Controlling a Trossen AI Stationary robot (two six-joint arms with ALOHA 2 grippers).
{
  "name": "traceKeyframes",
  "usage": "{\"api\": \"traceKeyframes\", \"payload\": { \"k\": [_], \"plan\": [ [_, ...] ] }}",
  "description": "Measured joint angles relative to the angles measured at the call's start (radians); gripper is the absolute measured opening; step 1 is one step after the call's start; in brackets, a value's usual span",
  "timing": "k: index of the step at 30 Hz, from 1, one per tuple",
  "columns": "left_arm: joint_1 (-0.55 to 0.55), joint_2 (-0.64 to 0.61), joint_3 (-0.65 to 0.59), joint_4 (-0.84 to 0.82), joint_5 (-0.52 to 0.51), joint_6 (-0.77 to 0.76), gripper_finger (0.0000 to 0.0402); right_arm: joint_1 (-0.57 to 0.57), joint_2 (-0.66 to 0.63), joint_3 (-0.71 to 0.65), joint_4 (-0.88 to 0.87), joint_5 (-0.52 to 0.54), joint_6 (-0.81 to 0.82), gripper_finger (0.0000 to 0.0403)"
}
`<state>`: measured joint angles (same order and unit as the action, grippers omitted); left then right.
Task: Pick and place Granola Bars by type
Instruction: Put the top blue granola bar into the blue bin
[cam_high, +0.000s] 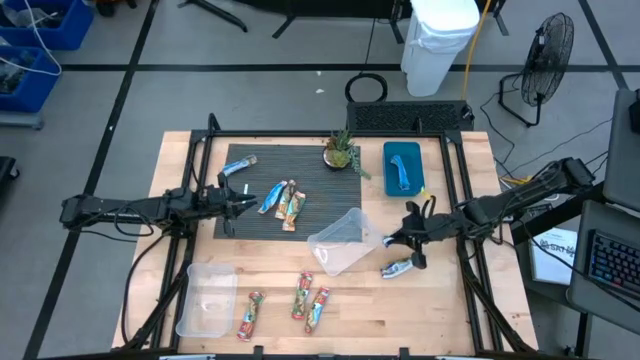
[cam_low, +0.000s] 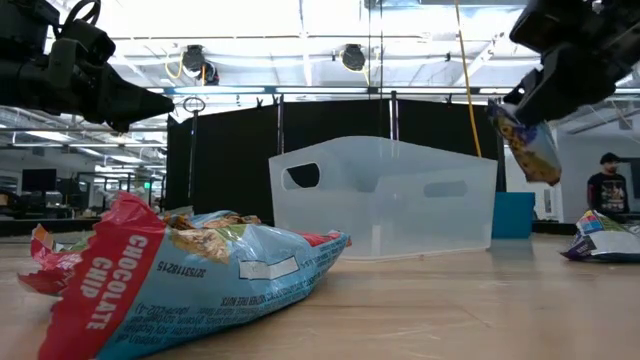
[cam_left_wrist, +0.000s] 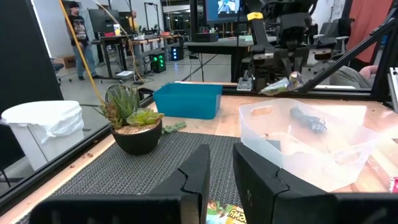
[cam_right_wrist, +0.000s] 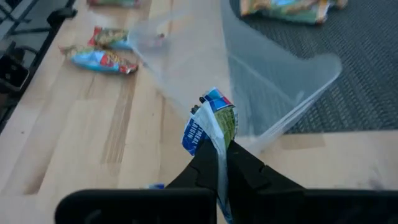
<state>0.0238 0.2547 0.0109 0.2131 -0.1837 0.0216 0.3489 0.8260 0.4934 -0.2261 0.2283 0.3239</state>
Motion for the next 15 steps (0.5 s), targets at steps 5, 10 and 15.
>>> {"api": "traceKeyframes", "payload": {
  "k": [5, 10, 15],
  "plan": [
    [0.0, 0.0, 0.0, 0.0, 0.0, 0.0, 0.0076, 0.0, -0.041, 0.0, -0.004, 0.012, -0.04, 0.0005],
    [0.0, 0.0, 0.0, 0.0, 0.0, 0.0, 0.0076, 0.0, -0.066, 0.0, -0.004, 0.038, -0.076, 0.0005],
    [0.0, 0.0, 0.0, 0.0, 0.0, 0.0, 0.0076, -0.001, -0.108, -0.062, 0.082, 0.041, -0.141, 0.0005]
  ]
}}
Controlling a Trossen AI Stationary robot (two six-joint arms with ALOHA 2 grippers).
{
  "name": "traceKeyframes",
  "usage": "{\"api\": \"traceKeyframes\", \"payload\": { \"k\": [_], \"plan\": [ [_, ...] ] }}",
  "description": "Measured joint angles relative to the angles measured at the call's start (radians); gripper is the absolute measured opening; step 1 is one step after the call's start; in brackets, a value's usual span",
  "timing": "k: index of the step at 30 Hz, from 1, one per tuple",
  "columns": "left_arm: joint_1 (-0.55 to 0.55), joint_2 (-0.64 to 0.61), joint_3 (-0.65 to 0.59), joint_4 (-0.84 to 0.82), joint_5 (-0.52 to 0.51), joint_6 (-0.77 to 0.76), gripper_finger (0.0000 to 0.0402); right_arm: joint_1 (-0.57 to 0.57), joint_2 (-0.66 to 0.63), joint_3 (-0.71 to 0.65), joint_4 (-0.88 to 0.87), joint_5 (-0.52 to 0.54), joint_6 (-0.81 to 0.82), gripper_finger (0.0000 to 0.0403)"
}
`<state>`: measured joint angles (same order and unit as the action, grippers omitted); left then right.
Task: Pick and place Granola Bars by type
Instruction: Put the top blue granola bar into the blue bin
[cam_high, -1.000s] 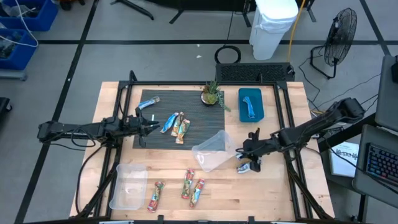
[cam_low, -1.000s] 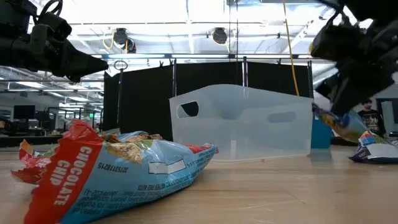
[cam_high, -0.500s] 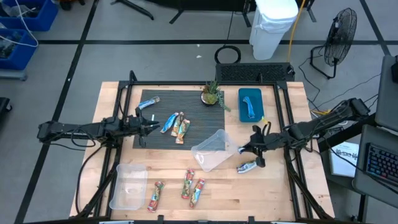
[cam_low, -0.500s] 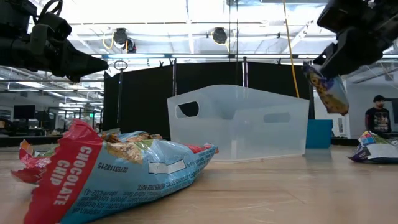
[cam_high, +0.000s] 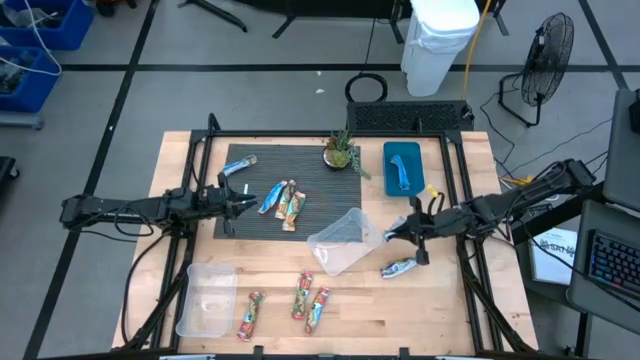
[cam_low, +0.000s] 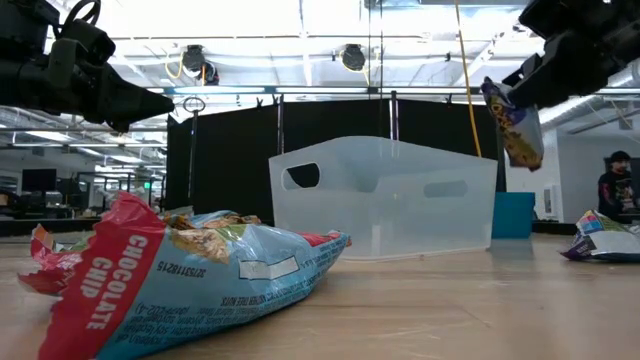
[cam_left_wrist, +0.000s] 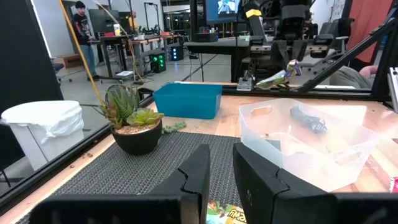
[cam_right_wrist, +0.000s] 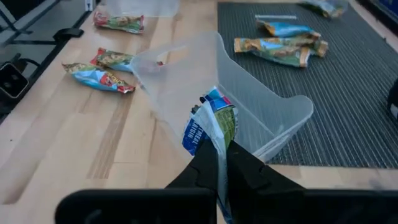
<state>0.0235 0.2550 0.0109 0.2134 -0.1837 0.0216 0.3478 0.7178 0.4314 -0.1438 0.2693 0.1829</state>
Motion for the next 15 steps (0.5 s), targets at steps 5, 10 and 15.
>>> {"api": "traceKeyframes", "payload": {
  "k": [5, 10, 15],
  "plan": [
    [0.0, 0.0, 0.0, 0.0, 0.0, 0.0, 0.0076, -0.002, -0.093, -0.104, 0.093, 0.053, -0.024, 0.0005],
    [0.0, 0.0, 0.0, 0.0, 0.0, 0.0, 0.0076, -0.016, -0.211, -0.161, 0.177, 0.101, -0.097, 0.0005],
    [0.0, 0.0, 0.0, 0.0, 0.0, 0.0, 0.0076, -0.076, -0.312, -0.162, 0.22, 0.096, -0.199, 0.0005]
  ]
}}
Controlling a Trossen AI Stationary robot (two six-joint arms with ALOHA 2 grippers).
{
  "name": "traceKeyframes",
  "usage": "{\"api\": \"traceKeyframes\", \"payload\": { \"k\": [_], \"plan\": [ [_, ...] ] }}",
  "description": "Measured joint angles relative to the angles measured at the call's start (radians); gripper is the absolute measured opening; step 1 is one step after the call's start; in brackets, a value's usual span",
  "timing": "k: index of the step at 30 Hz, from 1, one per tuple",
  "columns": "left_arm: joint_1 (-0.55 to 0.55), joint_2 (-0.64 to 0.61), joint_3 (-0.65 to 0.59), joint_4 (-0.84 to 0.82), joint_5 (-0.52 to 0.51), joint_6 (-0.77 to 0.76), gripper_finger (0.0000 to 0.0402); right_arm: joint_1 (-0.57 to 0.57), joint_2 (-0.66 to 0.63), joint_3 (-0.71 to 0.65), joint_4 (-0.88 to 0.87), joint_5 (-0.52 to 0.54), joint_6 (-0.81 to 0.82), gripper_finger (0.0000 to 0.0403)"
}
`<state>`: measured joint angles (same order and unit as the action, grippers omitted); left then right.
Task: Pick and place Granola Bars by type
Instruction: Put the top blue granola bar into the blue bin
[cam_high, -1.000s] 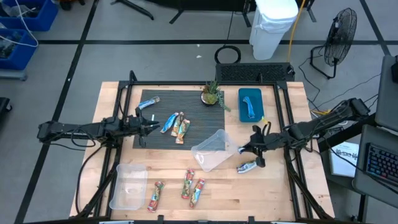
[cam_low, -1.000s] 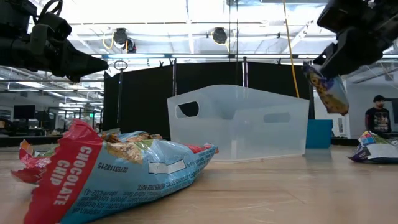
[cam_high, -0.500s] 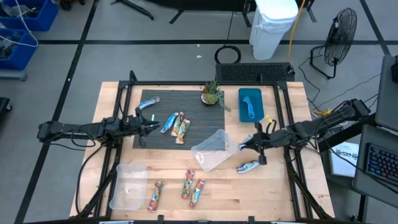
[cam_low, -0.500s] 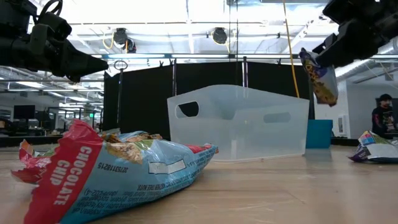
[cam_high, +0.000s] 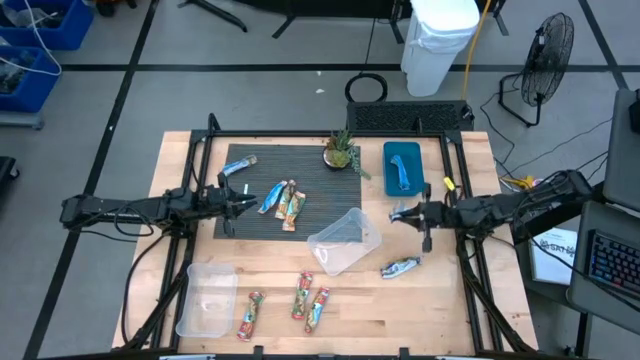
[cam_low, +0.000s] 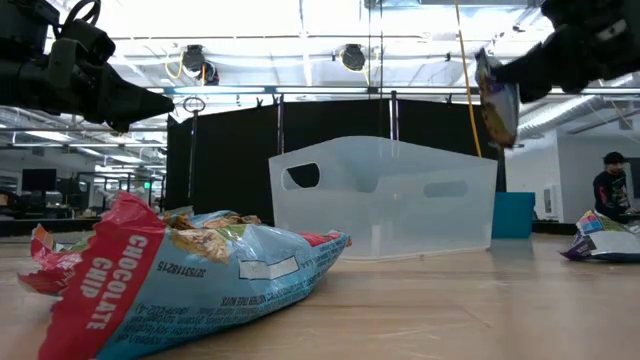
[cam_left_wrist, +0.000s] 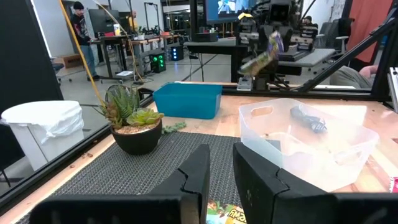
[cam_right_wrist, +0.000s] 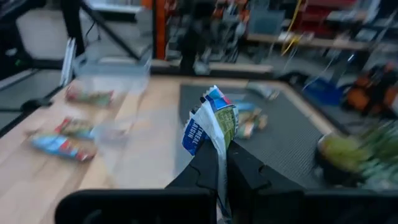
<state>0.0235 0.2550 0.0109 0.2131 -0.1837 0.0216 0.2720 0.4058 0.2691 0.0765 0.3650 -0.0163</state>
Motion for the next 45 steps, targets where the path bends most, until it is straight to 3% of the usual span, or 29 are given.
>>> {"api": "traceKeyframes", "payload": {
  "k": [11, 15, 18, 25, 27, 45],
  "plan": [
    [0.0, 0.0, 0.0, 0.0, 0.0, 0.0, 0.0076, -0.154, -0.169, 0.006, 0.048, -0.007, -0.196, 0.0003],
    [0.0, 0.0, 0.0, 0.0, 0.0, 0.0, 0.0076, -0.207, -0.196, 0.044, 0.048, -0.089, -0.201, 0.0003],
    [0.0, 0.0, 0.0, 0.0, 0.0, 0.0, 0.0076, -0.238, -0.198, 0.063, 0.047, -0.25, -0.107, 0.0003],
    [0.0, 0.0, 0.0, 0.0, 0.0, 0.0, 0.0076, -0.246, -0.184, 0.064, 0.047, -0.97, 0.191, 0.0006],
    [0.0, 0.0, 0.0, 0.0, 0.0, 0.0, 0.0076, -0.236, -0.174, 0.062, 0.047, -1.071, 0.245, 0.0005],
    [0.0, 0.0, 0.0, 0.0, 0.0, 0.0, 0.0076, -0.226, -0.115, 0.051, 0.044, -1.04, 0.205, 0.0007]
  ]
}}
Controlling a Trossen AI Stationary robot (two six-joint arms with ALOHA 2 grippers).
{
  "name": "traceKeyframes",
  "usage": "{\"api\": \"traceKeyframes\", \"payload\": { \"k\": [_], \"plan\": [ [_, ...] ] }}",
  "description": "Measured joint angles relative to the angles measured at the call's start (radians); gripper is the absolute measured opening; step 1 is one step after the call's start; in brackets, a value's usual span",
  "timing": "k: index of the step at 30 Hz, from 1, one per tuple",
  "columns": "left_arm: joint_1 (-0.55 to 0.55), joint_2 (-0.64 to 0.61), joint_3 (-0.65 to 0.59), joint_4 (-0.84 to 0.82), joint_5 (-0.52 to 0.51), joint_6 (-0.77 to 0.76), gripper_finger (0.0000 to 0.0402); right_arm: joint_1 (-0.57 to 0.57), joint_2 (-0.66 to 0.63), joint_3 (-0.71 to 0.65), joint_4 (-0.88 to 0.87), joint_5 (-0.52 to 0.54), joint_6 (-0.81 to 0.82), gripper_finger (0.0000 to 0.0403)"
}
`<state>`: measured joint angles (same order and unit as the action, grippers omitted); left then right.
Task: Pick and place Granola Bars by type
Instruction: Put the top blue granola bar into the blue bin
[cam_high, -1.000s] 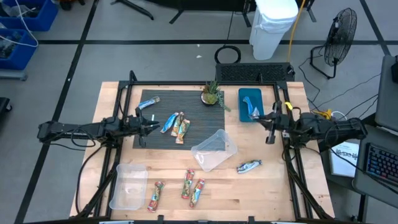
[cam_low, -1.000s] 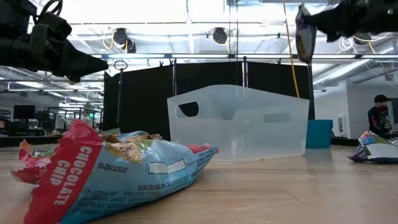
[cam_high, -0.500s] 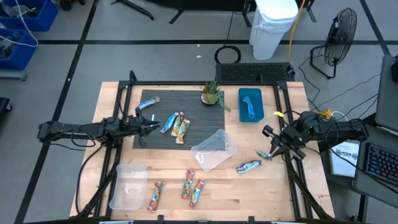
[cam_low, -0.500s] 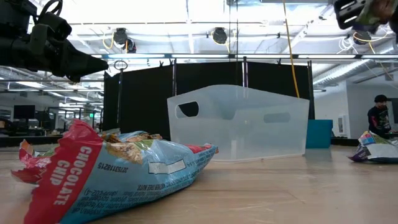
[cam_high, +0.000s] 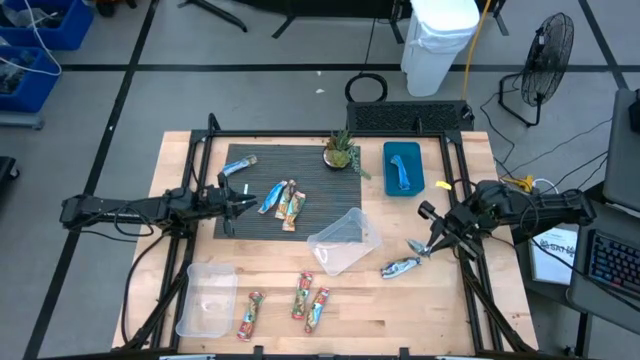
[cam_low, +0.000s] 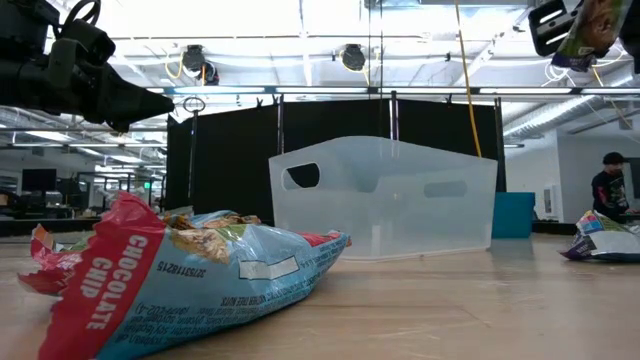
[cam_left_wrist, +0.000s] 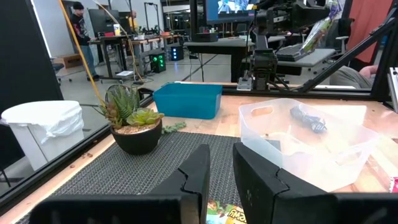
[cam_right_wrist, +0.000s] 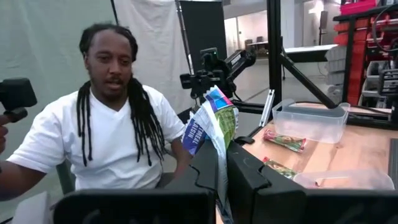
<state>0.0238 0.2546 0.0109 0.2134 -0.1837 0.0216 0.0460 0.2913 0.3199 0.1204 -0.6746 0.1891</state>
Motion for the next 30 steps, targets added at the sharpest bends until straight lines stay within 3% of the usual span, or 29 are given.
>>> {"api": "traceKeyframes", "payload": {
  "k": [21, 24, 30],
  "plan": [
    [0.0, 0.0, 0.0, 0.0, 0.0, 0.0, 0.0076, 0.0, 0.0, 0.0, 0.004, 0.04, -0.018, 0.0008],
    [0.0, 0.0, 0.0, 0.0, 0.0, 0.0, 0.0076, 0.0, 0.0, 0.0, 0.008, 0.163, -0.053, 0.0008],
    [0.0, 0.0, 0.0, 0.0, 0.0, 0.0, 0.0076, 0.0, 0.0, 0.0, 0.047, 0.522, -0.154, 0.0008]
  ]
}}
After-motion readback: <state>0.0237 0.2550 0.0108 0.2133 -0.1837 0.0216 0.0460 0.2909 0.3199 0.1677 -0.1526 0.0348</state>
